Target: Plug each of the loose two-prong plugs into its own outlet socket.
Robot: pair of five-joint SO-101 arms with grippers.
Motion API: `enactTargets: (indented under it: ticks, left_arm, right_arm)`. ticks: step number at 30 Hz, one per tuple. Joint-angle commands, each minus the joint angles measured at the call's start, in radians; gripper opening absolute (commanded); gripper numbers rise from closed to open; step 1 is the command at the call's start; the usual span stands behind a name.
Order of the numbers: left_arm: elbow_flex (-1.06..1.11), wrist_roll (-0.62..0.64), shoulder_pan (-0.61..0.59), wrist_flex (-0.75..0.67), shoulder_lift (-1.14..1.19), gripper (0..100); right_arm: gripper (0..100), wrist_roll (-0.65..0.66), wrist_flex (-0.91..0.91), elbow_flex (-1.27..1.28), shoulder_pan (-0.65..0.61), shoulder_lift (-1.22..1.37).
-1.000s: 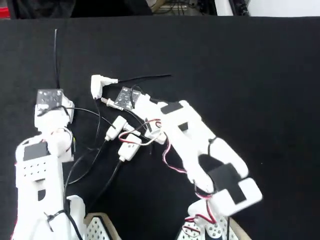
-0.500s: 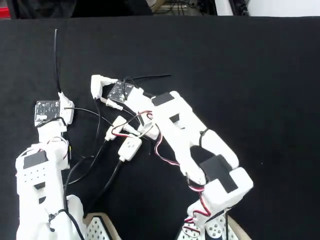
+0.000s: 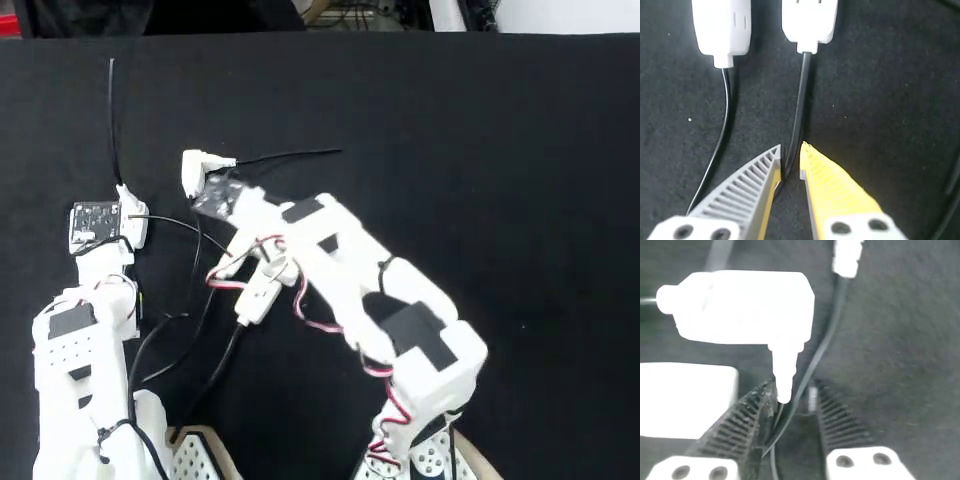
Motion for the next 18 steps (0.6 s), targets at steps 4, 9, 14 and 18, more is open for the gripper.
enactTargets:
  ticks: [4, 9, 14, 18]
  left_arm:
    - [0.001, -0.006, -0.002, -0.018, -0.014, 8]
    - [0.001, -0.006, -0.001, -0.018, -0.014, 8]
    - [0.001, -0.006, -0.001, -0.02, -0.014, 8]
    - [0.001, -0.006, -0.001, -0.02, -0.014, 8]
  right_arm:
    - [1.2, 0.0, 0.057, -0.07, 0.061, 0.008]
    - [1.2, -0.005, 0.066, -0.073, 0.068, -0.022]
    - [1.2, -0.002, 0.118, -0.071, 0.068, -0.13]
    - [1.2, -0.002, 0.083, -0.059, 0.061, -0.134]
